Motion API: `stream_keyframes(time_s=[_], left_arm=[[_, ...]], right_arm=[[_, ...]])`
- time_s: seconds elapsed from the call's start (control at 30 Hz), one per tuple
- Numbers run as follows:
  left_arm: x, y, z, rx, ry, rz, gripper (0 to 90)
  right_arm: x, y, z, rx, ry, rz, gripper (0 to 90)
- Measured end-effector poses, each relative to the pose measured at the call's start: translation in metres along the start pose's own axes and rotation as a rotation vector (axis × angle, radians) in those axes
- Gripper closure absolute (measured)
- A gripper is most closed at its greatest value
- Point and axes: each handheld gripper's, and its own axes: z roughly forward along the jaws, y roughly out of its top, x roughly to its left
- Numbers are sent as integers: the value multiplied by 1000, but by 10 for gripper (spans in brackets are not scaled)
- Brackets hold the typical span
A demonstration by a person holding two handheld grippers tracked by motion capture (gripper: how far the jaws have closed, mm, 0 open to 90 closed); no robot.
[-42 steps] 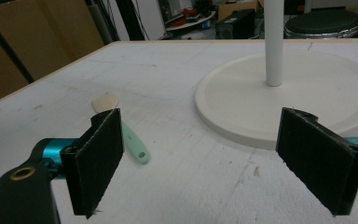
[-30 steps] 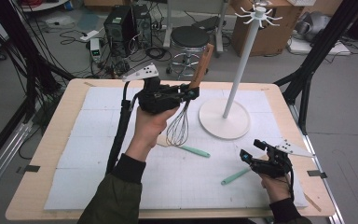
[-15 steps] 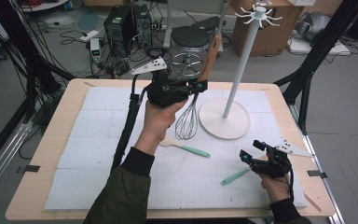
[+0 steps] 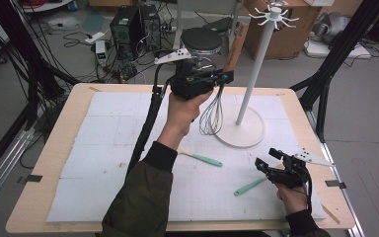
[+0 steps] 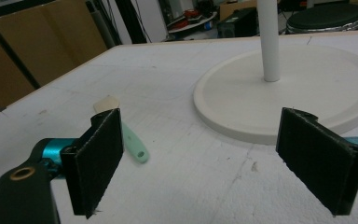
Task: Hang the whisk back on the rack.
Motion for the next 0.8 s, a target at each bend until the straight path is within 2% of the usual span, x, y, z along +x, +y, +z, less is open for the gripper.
stream_keyframes(time_s=[0.17, 0.4, 0.67, 0.8], left_arm=[[4, 5, 9, 14, -16, -5, 713], [5, 12, 24, 29, -9, 2, 713], [12, 10, 31, 39, -10, -2, 713], [20, 10, 33, 29, -11, -30, 713]], right_arm=[[-3, -1, -3, -5, -6, 6, 142], [-5, -2, -6, -12, -5, 18, 140], [-7, -2, -7, -17, -3, 26, 138], [-7, -2, -7, -22, 0, 27, 137]])
